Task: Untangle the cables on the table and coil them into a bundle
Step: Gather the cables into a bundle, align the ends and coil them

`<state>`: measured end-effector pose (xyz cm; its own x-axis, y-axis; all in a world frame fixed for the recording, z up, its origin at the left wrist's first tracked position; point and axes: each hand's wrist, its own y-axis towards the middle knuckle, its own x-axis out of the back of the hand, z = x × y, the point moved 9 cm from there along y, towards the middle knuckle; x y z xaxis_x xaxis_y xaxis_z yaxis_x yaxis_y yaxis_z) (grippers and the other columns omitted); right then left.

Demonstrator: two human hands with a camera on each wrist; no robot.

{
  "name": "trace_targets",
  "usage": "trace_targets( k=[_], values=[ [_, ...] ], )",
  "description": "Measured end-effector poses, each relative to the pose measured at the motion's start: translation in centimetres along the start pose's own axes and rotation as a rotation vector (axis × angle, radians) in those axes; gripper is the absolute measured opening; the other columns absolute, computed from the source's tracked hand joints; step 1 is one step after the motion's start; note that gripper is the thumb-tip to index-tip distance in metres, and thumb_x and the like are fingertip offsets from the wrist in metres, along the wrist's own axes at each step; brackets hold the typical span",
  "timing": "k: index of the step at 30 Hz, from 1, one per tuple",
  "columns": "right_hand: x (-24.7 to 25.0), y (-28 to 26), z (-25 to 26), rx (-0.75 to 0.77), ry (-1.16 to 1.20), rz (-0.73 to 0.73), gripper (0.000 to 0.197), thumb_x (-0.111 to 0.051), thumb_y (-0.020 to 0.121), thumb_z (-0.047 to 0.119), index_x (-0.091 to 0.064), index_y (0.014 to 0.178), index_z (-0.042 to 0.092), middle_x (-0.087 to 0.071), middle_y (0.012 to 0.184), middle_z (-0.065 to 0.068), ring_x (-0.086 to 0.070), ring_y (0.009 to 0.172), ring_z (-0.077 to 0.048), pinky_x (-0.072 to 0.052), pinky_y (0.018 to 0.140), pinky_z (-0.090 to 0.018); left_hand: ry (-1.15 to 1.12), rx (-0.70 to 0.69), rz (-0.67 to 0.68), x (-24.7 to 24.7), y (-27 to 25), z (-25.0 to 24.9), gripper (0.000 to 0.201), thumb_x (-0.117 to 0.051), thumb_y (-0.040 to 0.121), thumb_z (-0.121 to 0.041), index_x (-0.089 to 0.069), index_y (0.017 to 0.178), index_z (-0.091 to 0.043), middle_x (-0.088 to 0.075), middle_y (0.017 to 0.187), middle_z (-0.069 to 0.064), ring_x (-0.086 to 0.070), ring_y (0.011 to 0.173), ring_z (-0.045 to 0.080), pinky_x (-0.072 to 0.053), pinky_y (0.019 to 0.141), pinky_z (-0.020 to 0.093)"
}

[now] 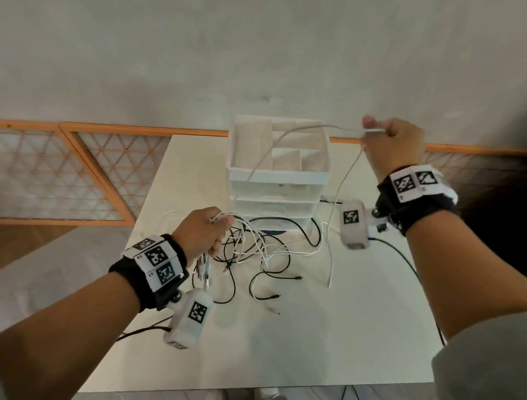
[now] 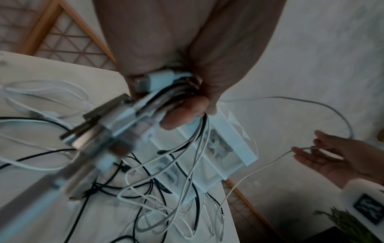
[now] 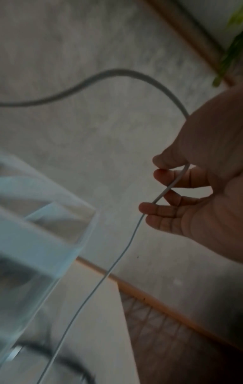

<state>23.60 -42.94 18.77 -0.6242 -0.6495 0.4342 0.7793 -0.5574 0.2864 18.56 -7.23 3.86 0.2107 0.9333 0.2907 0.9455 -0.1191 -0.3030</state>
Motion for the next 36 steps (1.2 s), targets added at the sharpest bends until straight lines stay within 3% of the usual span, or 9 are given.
trace_targets(
  k=[5,10,14,17,20,24,27,30,36],
  values=[
    [2.3,0.3,4.3,0.241,0.017,-0.051,0.018,-0.069,0.085,0.038,-0.072,0.082,0.021,-0.060,0.076,0.009,-0.052,0.056,0.010,-0.034,0.056,-0.001,-0.058,0.100,-0.015,0.9,-0.2,1.1,0.031,-0.057,0.097,-0.035,-0.050,0.079,-0.010,-0.033,0.058,-0.003,-0.025,0.042,0.008,-0.026,0.037,0.020],
    [1.9,-1.6,3.2,0.337,0.008,-0.046,0.005,-0.069,0.082,0.021,-0.071,0.080,0.018,-0.060,0.089,0.010,-0.056,0.071,0.015,-0.044,0.069,-0.006,-0.088,0.106,-0.071,1.5,-0.2,1.6,0.037,-0.047,0.100,-0.040,-0.050,0.078,-0.010,-0.029,0.054,-0.005,-0.024,0.040,0.009,-0.026,0.039,0.021],
    [-3.3,-4.4,-7.6,0.117,-0.482,0.362,0.024,-0.063,0.081,0.005,-0.074,0.100,0.015,-0.068,0.112,-0.010,-0.065,0.105,-0.022,-0.047,0.089,-0.028,-0.154,0.038,-0.089,2.1,-0.6,1.1,0.029,-0.051,0.101,-0.026,-0.057,0.083,-0.004,-0.032,0.060,0.000,-0.026,0.042,0.009,-0.027,0.041,0.022],
    [-5.4,-9.4,-14.7,-0.068,-0.693,0.694,0.041,-0.063,0.079,0.005,-0.068,0.117,0.021,-0.056,0.133,-0.010,-0.054,0.122,-0.028,-0.040,0.104,-0.031,-0.103,-0.024,-0.086,2.9,-1.1,0.0,0.029,-0.053,0.100,-0.022,-0.062,0.087,0.002,-0.039,0.060,0.001,-0.029,0.042,0.009,-0.026,0.043,0.021],
    [-7.0,-12.6,-11.4,0.071,-0.512,0.705,0.047,-0.073,0.079,0.019,-0.063,0.124,0.028,-0.058,0.123,-0.003,-0.061,0.098,-0.019,-0.047,0.093,-0.030,0.126,-0.135,-0.072,3.2,-1.5,-1.8,0.028,-0.055,0.098,-0.027,-0.069,0.086,-0.007,-0.041,0.058,-0.001,-0.033,0.046,0.010,-0.030,0.048,0.024],
    [-10.6,-18.3,-1.7,0.284,-0.230,0.758,0.071,-0.078,0.072,0.053,-0.046,0.135,0.044,-0.048,0.072,0.013,-0.046,0.064,-0.004,-0.045,0.068,-0.025,0.299,-0.264,0.066,0.2,-3.3,-4.8,0.039,-0.046,0.100,-0.041,-0.072,0.082,-0.018,-0.040,0.058,0.000,-0.034,0.042,0.005,-0.031,0.049,0.020],
    [-14.4,-21.3,-1.4,0.321,-0.312,0.841,0.036,-0.069,0.077,0.060,-0.062,0.108,0.043,-0.052,0.059,0.014,-0.053,0.067,-0.010,-0.047,0.067,-0.029,0.328,-0.344,0.114,-0.8,-4.8,-6.5,0.045,-0.046,0.102,-0.035,-0.059,0.066,-0.011,-0.040,0.053,-0.007,-0.035,0.045,0.005,-0.032,0.050,0.016],
    [-16.1,-21.5,-6.2,0.207,-0.501,1.014,0.022,-0.063,0.085,0.054,-0.065,0.084,0.032,-0.068,0.088,0.006,-0.061,0.086,-0.019,-0.048,0.082,-0.033,0.380,-0.405,0.195,0.4,-6.1,-6.6,0.047,-0.049,0.101,-0.032,-0.044,0.056,-0.018,-0.029,0.058,0.002,-0.026,0.050,0.010,-0.025,0.053,0.024],
    [-10.4,-15.4,-9.1,0.194,-0.512,0.474,0.018,-0.070,0.083,0.026,-0.064,0.100,0.023,-0.075,0.088,-0.008,-0.068,0.078,-0.033,-0.049,0.071,-0.032,0.745,-0.246,0.261,3.0,-6.5,1.9,0.027,-0.054,0.098,-0.032,-0.074,0.106,-0.016,-0.064,0.079,-0.009,-0.053,0.069,0.004,-0.036,0.069,0.020]
  ],
)
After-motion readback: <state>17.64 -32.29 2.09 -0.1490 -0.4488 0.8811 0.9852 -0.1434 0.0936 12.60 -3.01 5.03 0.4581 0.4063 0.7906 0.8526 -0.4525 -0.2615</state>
